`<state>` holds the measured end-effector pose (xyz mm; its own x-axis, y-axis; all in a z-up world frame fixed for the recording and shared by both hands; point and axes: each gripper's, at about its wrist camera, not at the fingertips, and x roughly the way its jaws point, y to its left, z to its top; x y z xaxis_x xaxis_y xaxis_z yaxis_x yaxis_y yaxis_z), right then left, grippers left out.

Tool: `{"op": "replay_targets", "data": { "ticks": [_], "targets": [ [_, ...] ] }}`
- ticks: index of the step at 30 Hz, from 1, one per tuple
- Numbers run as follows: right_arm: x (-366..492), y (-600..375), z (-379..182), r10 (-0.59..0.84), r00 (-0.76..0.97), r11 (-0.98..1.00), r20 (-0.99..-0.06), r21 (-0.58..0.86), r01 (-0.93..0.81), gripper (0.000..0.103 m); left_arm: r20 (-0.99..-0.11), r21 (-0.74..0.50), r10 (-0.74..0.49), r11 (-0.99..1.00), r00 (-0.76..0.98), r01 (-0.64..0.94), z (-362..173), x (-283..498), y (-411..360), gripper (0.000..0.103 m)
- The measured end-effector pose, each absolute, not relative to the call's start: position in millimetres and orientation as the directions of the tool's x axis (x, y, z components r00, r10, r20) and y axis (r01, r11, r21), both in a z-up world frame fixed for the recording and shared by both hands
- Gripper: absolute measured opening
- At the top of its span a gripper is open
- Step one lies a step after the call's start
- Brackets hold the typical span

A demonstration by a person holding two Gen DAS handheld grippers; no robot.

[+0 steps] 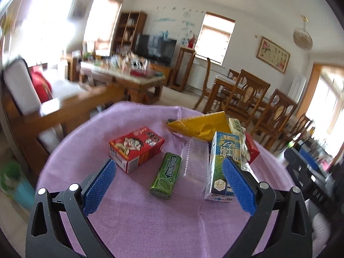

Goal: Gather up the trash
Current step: 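Grasp the red Wangzai milk box with left tool while right tool grasps the green milk carton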

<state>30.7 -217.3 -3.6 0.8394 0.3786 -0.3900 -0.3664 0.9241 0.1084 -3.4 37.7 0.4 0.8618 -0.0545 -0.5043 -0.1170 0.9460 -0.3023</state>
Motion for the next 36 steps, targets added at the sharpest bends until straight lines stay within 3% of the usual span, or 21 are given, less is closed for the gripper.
{"op": "replay_targets", "data": {
  "ticks": [1, 6, 12, 17, 18, 21, 22, 25, 27, 29, 36],
  "targets": [
    [38.1, -224.7, -1.6, 0.378, 0.848, 0.925, -0.37, 0.112, -0.364, 0.099, -0.53, -0.336, -0.073, 0.933, 0.845, -0.13, -3.0, 3.9, 50.9, 0.098],
    [62.8, -231.9, -7.9, 0.484, 0.751, 0.875, -0.45, 0.272, -0.401, 0.099, -0.628, -0.312, -0.049, 0.93, 0.777, -0.193, 0.7, 35.8, 82.2, 0.098],
    [79.9, -195.9, -3.9, 0.554, 0.636, 0.828, -0.538, 0.279, -0.485, 0.099, -0.732, -0.053, 0.027, 0.994, 0.68, -0.095, -10.2, 87.5, 57.1, 0.098],
    [89.9, -158.1, -8.5, 0.571, 0.561, 0.806, -0.6, 0.279, -0.522, 0.099, -0.766, -0.021, 0.029, 0.997, 0.642, -0.069, -28.7, 111.2, 66.6, 0.097],
    [90.8, -149.7, -9.3, 0.571, 0.554, 0.805, -0.606, 0.277, -0.526, 0.099, -0.77, -0.019, 0.026, 0.998, 0.637, -0.063, -31.8, 113.6, 66.9, 0.092],
    [96.0, -128.9, -15.6, 0.57, 0.526, 0.801, -0.631, 0.284, -0.528, 0.097, -0.807, -0.042, 0.001, 0.997, 0.59, -0.059, -41.6, 119.1, 69.4, 0.058],
    [97.3, -122.9, -18.3, 0.563, 0.52, 0.805, -0.643, 0.283, -0.521, 0.097, -0.798, -0.051, 0.001, 0.996, 0.602, -0.068, -39.7, 117.3, 71.4, 0.05],
    [103.5, -104.5, -29.6, 0.545, 0.504, 0.816, -0.67, 0.286, -0.502, 0.094, -0.794, -0.098, -0.032, 0.992, 0.608, -0.076, -38.5, 113.1, 78.1, 0.05],
    [106.4, -99.6, -36.7, 0.532, 0.496, 0.823, -0.686, 0.284, -0.491, 0.081, -0.789, -0.121, -0.047, 0.989, 0.613, -0.08, -37.7, 109.0, 80.5, 0.05],
    [108.8, -92.9, -42.8, 0.513, 0.495, 0.834, -0.701, 0.271, -0.48, 0.073, -0.778, -0.154, -0.071, 0.985, 0.625, -0.08, -37.0, 105.4, 83.5, 0.049],
    [106.5, -96.3, -50.3, 0.559, 0.473, 0.809, -0.681, 0.323, -0.492, 0.062, -0.722, -0.193, -0.094, 0.979, 0.685, -0.069, -18.4, 98.2, 75.3, 0.049]
  ]
}}
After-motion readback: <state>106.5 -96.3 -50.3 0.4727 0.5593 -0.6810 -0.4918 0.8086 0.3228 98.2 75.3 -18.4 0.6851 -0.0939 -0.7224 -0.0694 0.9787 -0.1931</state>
